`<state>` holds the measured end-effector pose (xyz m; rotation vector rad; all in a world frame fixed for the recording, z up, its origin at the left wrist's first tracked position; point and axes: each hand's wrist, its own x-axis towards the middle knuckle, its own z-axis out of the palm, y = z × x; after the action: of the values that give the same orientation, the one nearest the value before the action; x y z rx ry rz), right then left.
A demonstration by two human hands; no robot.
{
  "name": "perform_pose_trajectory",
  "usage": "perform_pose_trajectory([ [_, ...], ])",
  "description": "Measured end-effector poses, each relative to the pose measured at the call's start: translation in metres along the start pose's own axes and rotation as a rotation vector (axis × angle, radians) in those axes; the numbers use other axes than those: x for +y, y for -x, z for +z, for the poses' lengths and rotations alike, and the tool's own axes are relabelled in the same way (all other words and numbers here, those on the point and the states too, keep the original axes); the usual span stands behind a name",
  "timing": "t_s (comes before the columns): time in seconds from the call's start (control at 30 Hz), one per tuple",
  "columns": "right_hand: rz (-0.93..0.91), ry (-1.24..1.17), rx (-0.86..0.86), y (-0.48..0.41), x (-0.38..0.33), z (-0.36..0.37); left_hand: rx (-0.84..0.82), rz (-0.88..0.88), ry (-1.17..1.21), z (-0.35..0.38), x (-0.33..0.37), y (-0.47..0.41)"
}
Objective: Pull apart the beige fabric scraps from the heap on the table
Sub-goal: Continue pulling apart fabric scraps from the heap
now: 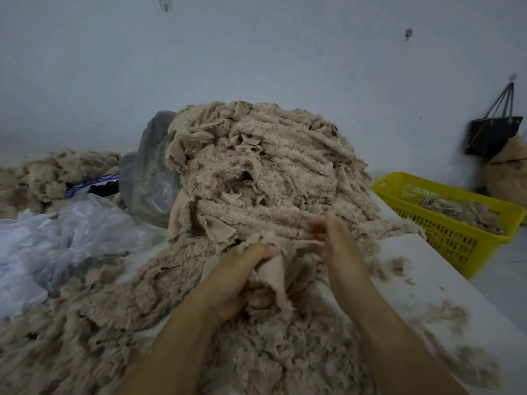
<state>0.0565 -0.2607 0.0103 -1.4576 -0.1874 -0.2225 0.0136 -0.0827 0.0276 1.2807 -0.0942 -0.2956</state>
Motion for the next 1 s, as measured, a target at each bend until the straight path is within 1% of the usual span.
perform_pose_trajectory([
  [0.07,-0.052,0.158,-0.27,0.01,-0.001,0.015,-0.008,0.014,-0.113,0.003,-0.002,-0.001],
  [0.1,-0.082,0.232,-0.352,0.014,-0.001,0.019,-0.016,0.019,-0.153,0.005,-0.002,-0.001],
  [0.13,-0.087,0.27,-0.382,0.016,-0.003,0.023,-0.018,0.019,-0.174,0.006,-0.002,-0.001],
  [0.17,-0.111,0.31,-0.357,0.016,-0.001,0.023,-0.023,0.014,-0.185,0.006,-0.002,0.0],
  [0.27,-0.139,0.356,-0.116,0.015,-0.005,0.022,-0.073,0.004,-0.191,0.002,-0.005,-0.002],
  [0.33,-0.038,0.314,0.032,0.012,-0.004,0.016,-0.123,0.011,-0.126,0.004,-0.004,-0.002],
  [0.37,0.021,0.293,0.065,0.011,-0.005,0.014,-0.122,0.012,-0.07,0.005,-0.002,-0.002],
  [0.43,0.057,0.274,0.073,0.013,-0.007,0.013,-0.085,-0.019,0.061,0.004,-0.002,-0.002],
  [0.5,0.018,0.293,0.031,0.016,-0.01,0.017,-0.094,-0.032,0.151,0.001,-0.004,-0.002],
  [0.57,0.013,0.315,-0.006,0.017,-0.01,0.021,-0.145,-0.003,0.234,0.0,-0.003,-0.002],
  [0.63,0.046,0.289,0.037,0.011,-0.006,0.017,-0.157,0.063,0.459,-0.002,0.004,0.0],
  [0.67,0.081,0.26,0.068,0.008,-0.005,0.013,-0.104,0.143,0.598,-0.007,0.009,0.0],
  [0.73,0.144,0.176,0.135,0.004,-0.004,0.001,0.06,0.289,0.837,-0.021,0.019,-0.002],
  [0.8,0.135,0.147,0.144,0.005,-0.003,-0.004,0.122,0.304,0.951,-0.025,0.019,-0.007],
  [0.83,0.104,0.157,0.089,0.006,-0.002,-0.003,0.114,0.297,0.955,-0.021,0.017,-0.008],
  [0.87,0.063,0.194,-0.011,0.009,-0.001,0.002,0.104,0.293,0.941,-0.017,0.013,-0.01],
  [0.93,0.004,0.325,-0.285,0.016,0.0,0.017,0.094,0.286,0.898,-0.009,0.009,-0.012],
  [1.0,0.018,0.479,-0.515,0.023,0.003,0.028,0.1,0.275,0.927,-0.01,0.012,-0.012],
])
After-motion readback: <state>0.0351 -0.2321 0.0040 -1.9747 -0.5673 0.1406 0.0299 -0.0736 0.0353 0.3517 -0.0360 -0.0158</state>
